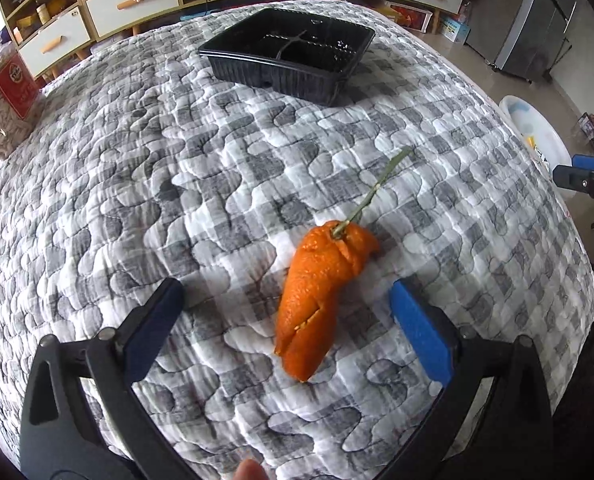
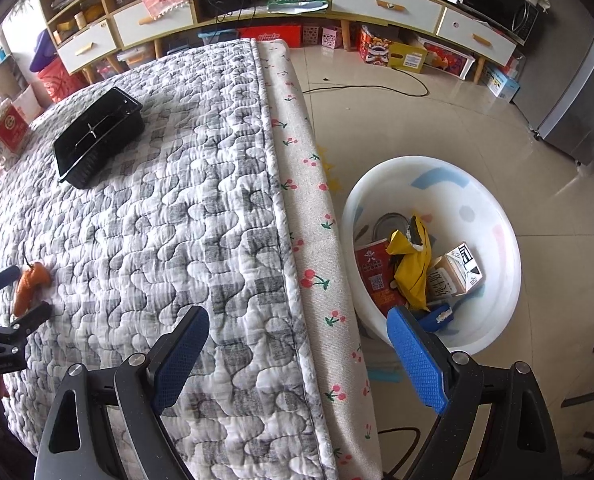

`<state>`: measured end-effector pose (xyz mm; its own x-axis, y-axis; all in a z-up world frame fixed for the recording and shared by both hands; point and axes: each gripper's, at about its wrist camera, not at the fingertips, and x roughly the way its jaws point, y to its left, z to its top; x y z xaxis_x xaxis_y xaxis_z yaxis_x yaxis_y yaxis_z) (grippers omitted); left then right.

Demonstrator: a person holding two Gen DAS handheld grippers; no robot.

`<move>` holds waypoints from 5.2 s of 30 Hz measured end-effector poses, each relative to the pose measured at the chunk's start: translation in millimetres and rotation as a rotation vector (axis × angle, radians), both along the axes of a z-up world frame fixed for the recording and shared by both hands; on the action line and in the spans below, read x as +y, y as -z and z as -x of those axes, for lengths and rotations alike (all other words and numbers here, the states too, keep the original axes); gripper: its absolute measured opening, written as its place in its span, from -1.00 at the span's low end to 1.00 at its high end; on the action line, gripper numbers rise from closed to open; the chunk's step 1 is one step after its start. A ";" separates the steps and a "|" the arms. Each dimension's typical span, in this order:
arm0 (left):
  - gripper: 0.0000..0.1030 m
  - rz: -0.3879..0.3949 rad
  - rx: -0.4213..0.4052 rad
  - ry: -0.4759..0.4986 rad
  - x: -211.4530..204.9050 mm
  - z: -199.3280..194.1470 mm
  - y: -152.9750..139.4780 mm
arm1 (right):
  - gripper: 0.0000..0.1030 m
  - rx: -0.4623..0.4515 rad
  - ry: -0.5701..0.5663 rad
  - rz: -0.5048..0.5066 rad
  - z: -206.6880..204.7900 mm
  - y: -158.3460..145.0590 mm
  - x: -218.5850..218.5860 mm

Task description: Collect trash

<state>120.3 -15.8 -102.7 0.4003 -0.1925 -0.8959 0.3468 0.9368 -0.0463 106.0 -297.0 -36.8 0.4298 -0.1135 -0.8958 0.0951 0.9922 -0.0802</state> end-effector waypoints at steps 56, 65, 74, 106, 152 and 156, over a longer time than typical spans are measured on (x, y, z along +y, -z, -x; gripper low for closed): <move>-0.64 0.186 -0.058 -0.270 144.7 -4.4 -64.5 | 0.12 0.037 0.008 -0.124 -156.2 19.3 158.7; -0.64 0.179 -0.065 -0.237 121.7 6.2 -68.0 | 0.12 -0.004 -0.049 -0.082 -102.3 -4.5 122.1; -0.64 0.179 -0.076 -0.187 82.6 12.4 -73.0 | 0.12 -0.084 -0.017 -0.038 -49.9 -37.8 56.0; -0.64 0.174 -0.053 0.012 -65.6 10.4 -75.5 | 0.43 -0.066 0.336 -0.123 -2.2 -24.0 -159.4; 0.93 0.068 -0.128 0.204 -276.8 -18.6 -72.7 | 0.65 -0.148 0.392 -0.086 88.2 -47.5 -219.6; 0.98 0.055 -0.108 0.154 -251.7 -15.9 -74.4 | 0.66 -0.158 0.380 -0.093 89.6 -50.6 -209.8</move>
